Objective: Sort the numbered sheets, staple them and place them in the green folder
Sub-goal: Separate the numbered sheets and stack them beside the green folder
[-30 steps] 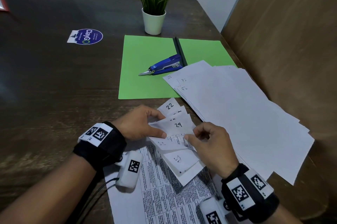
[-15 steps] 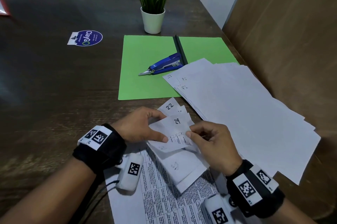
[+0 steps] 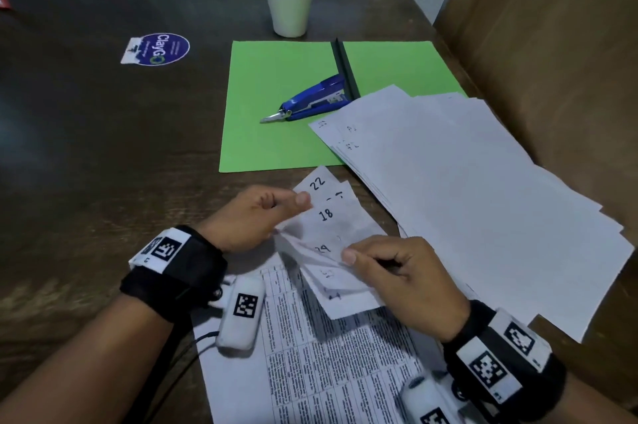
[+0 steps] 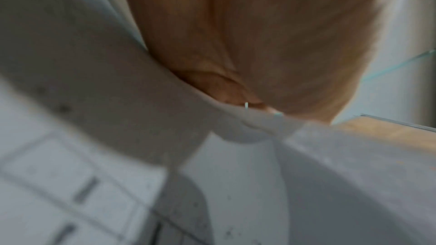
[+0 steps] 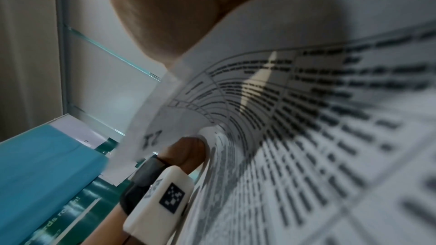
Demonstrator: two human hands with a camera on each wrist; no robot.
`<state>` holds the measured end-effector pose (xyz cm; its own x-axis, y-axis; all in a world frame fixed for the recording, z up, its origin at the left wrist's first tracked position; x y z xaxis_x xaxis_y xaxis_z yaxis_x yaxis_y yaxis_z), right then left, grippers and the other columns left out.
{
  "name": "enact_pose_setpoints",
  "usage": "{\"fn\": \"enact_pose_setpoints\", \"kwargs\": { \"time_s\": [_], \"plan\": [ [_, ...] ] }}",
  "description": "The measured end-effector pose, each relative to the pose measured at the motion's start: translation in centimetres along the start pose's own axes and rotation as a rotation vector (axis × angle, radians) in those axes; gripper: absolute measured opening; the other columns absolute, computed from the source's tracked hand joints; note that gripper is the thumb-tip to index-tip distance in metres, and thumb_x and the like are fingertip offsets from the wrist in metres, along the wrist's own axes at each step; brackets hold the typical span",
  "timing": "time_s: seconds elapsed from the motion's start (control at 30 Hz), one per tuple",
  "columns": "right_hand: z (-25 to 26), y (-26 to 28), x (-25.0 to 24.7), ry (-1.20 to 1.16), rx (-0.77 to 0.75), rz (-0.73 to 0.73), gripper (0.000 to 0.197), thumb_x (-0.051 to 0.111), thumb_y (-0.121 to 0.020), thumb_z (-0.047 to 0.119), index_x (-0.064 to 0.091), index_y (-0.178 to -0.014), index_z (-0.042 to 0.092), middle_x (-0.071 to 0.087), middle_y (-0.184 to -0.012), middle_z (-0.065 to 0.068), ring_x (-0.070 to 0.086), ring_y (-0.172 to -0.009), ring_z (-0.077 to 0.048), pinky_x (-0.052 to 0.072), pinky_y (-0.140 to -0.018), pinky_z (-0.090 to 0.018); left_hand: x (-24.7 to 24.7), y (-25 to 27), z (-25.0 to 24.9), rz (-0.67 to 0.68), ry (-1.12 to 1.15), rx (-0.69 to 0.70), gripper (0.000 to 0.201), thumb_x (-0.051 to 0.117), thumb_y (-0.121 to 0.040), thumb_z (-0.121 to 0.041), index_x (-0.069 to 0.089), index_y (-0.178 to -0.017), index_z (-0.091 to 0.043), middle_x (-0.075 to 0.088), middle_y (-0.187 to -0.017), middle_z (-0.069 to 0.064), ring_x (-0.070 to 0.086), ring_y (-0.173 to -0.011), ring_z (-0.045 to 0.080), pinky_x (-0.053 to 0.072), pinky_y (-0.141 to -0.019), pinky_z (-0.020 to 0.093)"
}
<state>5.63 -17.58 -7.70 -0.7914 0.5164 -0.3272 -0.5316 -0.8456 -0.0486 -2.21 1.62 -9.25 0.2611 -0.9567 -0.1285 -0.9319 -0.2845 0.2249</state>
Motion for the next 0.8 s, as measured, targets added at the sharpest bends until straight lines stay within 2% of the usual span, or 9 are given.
{"fn": "enact_pose_setpoints", "kwargs": {
  "time_s": [0.07, 0.1, 0.17, 0.27, 0.33, 0.5, 0.63, 0.73, 0.8],
  "plan": [
    [-0.5, 0.0, 0.0, 0.023, 0.089, -0.013, 0.049, 0.057, -0.093, 0.059, 0.076, -0.072, 0.019, 0.066, -0.061, 0.005, 0.060, -0.056, -0.019, 0.052, -0.065, -0.044, -0.1, -0.2, 0.2, -0.021, -0.065, 0.030, 0.036, 0.079, -0.077, -0.049, 0.078, -0.099, -0.021, 0.076, -0.101, -0.004, 0.070, -0.091, 0.007, 0.053, -0.084, 0.026],
    [-0.6, -0.1, -0.2, 0.020, 0.111, -0.037, 0.044, 0.058, -0.092, 0.059, 0.079, -0.081, 0.022, 0.072, -0.067, 0.003, 0.067, -0.063, -0.020, 0.056, -0.069, -0.046, -0.2, -0.3, 0.3, -0.019, -0.125, 0.053, 0.031, 0.086, -0.074, -0.044, 0.077, -0.097, -0.025, 0.076, -0.103, -0.004, 0.070, -0.094, 0.008, 0.054, -0.088, 0.032],
    [-1.0, -0.2, -1.0, 0.012, 0.138, -0.134, 0.022, 0.070, -0.090, 0.043, 0.076, -0.102, 0.026, 0.074, -0.078, 0.001, 0.070, -0.074, -0.018, 0.057, -0.073, -0.040, -0.3, -0.3, 0.3, -0.009, -0.128, 0.093, 0.030, 0.092, -0.069, -0.027, 0.071, -0.090, -0.028, 0.075, -0.100, -0.003, 0.069, -0.089, 0.013, 0.055, -0.086, 0.038],
    [-1.9, -0.3, -1.8, 0.076, 0.201, -0.212, 0.042, 0.081, -0.082, 0.023, 0.065, -0.120, 0.028, 0.066, -0.081, 0.003, 0.058, -0.067, -0.006, 0.052, -0.071, -0.025, -0.1, -0.5, 0.0, 0.017, -0.137, 0.165, 0.035, 0.091, -0.069, -0.008, 0.063, -0.086, -0.023, 0.065, -0.081, -0.016, 0.058, -0.069, 0.001, 0.047, -0.066, 0.020],
    [-1.7, -0.2, -1.6, 0.113, 0.212, -0.201, 0.044, 0.083, -0.079, 0.022, 0.065, -0.119, 0.030, 0.064, -0.082, 0.004, 0.054, -0.065, -0.003, 0.051, -0.069, -0.024, 0.3, -0.3, -0.4, 0.030, -0.151, 0.186, 0.033, 0.089, -0.070, -0.003, 0.063, -0.088, -0.016, 0.066, -0.078, -0.019, 0.057, -0.067, -0.004, 0.047, -0.064, 0.015],
    [-0.9, -0.3, -2.0, 0.230, 0.106, -0.259, 0.025, 0.086, -0.076, 0.024, 0.071, -0.095, 0.030, 0.056, -0.080, 0.011, 0.055, -0.068, -0.006, 0.045, -0.065, -0.014, 0.2, -0.3, -0.4, 0.021, -0.105, 0.157, 0.032, 0.087, -0.070, 0.003, 0.070, -0.093, -0.012, 0.076, -0.093, -0.008, 0.070, -0.083, 0.007, 0.057, -0.071, 0.026],
    [-0.3, -0.2, -2.1, 0.194, 0.057, -0.293, 0.037, 0.086, -0.075, 0.021, 0.068, -0.107, 0.029, 0.063, -0.094, 0.012, 0.060, -0.081, -0.009, 0.048, -0.068, -0.016, 0.3, -0.3, -0.3, 0.021, -0.144, 0.139, 0.025, 0.089, -0.069, -0.010, 0.079, -0.092, -0.015, 0.078, -0.103, -0.004, 0.073, -0.094, 0.015, 0.058, -0.088, 0.032],
    [1.0, -0.1, -2.2, 0.213, -0.048, -0.323, 0.036, 0.086, -0.075, 0.017, 0.068, -0.105, 0.029, 0.062, -0.096, 0.011, 0.060, -0.088, -0.012, 0.049, -0.068, -0.018, 0.5, -0.2, -0.2, 0.046, -0.140, 0.101, 0.019, 0.088, -0.070, -0.012, 0.082, -0.087, -0.009, 0.080, -0.095, -0.001, 0.075, -0.087, 0.019, 0.060, -0.084, 0.036],
    [1.4, -0.2, -1.7, 0.239, -0.079, -0.271, 0.028, 0.086, -0.075, 0.022, 0.070, -0.097, 0.027, 0.060, -0.093, 0.013, 0.058, -0.085, -0.011, 0.046, -0.066, -0.015, 0.6, -0.2, -0.2, 0.062, -0.163, 0.094, 0.017, 0.088, -0.071, -0.012, 0.083, -0.086, -0.010, 0.080, -0.091, -0.001, 0.075, -0.085, 0.019, 0.061, -0.082, 0.036]
  ]
}}
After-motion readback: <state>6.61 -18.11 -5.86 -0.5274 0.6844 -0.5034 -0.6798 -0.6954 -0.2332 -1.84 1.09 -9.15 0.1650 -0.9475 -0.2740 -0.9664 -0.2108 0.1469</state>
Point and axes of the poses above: each hand's wrist, its own y-axis away from the middle knuckle, its own x-axis out of the palm, z = x × y, the point moved 7 cm from there along -y, towards the middle knuckle
